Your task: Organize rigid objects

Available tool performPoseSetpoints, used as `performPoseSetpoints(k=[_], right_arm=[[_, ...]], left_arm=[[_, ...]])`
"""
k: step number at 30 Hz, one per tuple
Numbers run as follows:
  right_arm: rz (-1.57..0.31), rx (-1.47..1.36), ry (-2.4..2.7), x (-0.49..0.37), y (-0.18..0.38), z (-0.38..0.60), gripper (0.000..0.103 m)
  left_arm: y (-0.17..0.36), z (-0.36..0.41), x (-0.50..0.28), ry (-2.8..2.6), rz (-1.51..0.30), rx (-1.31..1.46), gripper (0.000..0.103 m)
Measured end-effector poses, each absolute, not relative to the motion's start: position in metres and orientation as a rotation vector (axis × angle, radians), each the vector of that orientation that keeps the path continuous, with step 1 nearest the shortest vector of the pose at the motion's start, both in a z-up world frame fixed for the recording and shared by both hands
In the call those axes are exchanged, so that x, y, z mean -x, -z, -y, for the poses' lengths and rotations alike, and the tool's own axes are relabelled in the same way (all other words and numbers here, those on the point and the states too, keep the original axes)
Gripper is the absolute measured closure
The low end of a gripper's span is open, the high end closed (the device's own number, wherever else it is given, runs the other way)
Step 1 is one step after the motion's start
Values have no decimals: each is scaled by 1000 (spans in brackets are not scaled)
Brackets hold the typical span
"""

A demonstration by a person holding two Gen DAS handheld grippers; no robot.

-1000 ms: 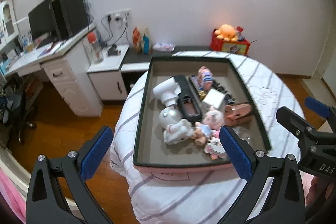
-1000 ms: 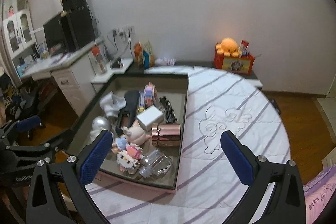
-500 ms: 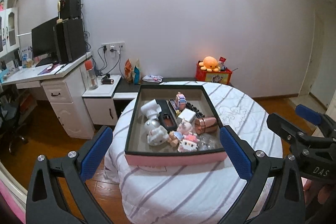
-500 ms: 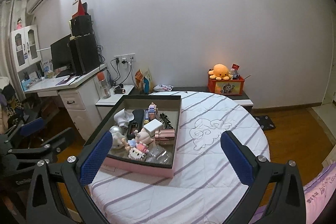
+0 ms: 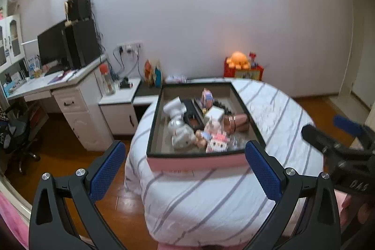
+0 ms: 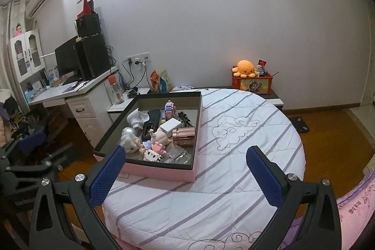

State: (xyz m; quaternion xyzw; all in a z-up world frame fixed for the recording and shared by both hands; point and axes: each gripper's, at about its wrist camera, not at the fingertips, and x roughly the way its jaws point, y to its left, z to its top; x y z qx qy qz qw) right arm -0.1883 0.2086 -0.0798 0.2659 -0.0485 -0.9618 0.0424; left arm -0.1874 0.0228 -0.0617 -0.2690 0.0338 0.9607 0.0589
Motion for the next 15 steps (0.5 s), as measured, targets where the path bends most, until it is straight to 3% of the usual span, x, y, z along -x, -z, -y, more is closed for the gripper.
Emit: performPoseSetpoints(k=[15], right_arm=[[100,-658,3003,173,85,-210,0]], left_arm=[[63,-28,181,-2926,-74,665,0]])
